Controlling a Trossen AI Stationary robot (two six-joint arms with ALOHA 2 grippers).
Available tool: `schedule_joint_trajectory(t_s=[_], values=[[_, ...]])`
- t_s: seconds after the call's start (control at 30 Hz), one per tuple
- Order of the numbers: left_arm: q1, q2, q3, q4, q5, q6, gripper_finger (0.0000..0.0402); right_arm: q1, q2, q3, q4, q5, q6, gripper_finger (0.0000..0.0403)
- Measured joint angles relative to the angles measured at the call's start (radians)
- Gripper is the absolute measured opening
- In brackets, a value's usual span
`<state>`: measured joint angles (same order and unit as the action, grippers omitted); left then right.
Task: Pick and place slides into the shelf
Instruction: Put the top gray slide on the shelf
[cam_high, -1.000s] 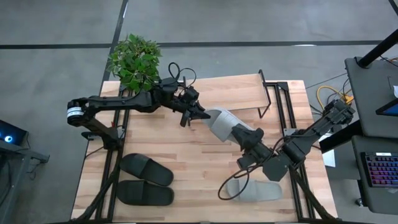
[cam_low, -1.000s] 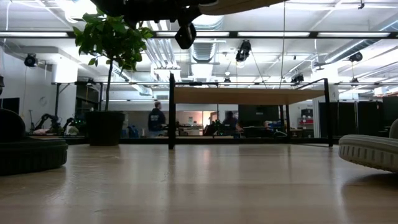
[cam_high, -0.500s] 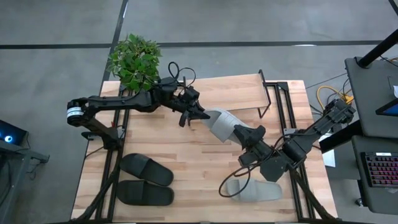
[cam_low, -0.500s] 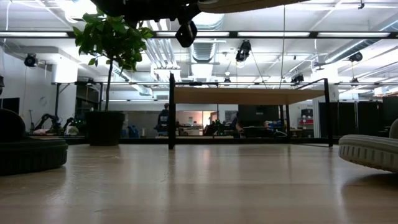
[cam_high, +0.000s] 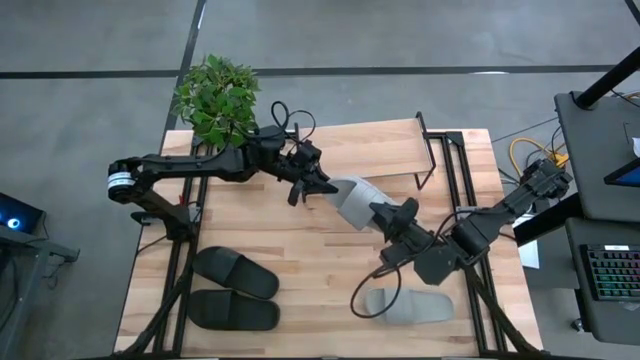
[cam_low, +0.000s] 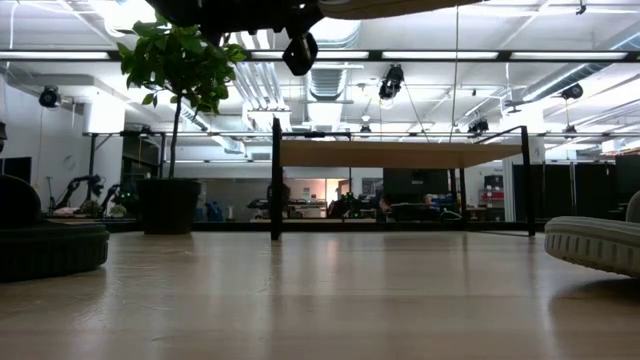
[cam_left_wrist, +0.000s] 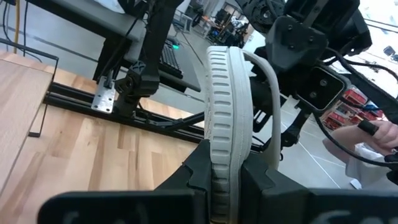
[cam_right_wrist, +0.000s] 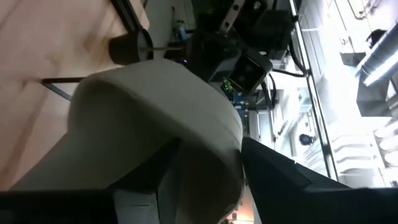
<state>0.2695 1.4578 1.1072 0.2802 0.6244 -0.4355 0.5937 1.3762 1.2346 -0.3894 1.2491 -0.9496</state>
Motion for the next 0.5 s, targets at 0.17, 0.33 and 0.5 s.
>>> schedule_joint_trajectory(t_s=[0.17, 0.33, 0.5], values=[[0.000, 0.000, 0.000, 0.000, -0.001, 0.001, 0.0015, -0.028, 0.000, 0.001, 0.079, -0.002, -0.055, 0.0141], [0.000, 0.000, 0.000, 0.000, -0.001, 0.005, 0.0015, -0.045, 0.000, 0.001, 0.102, -0.003, -0.071, 0.0107], [-0.001, 0.000, 0.001, 0.000, 0.001, 0.004, 0.0015, -0.046, 0.001, 0.001, 0.104, 0.001, -0.072, 0.0028]])
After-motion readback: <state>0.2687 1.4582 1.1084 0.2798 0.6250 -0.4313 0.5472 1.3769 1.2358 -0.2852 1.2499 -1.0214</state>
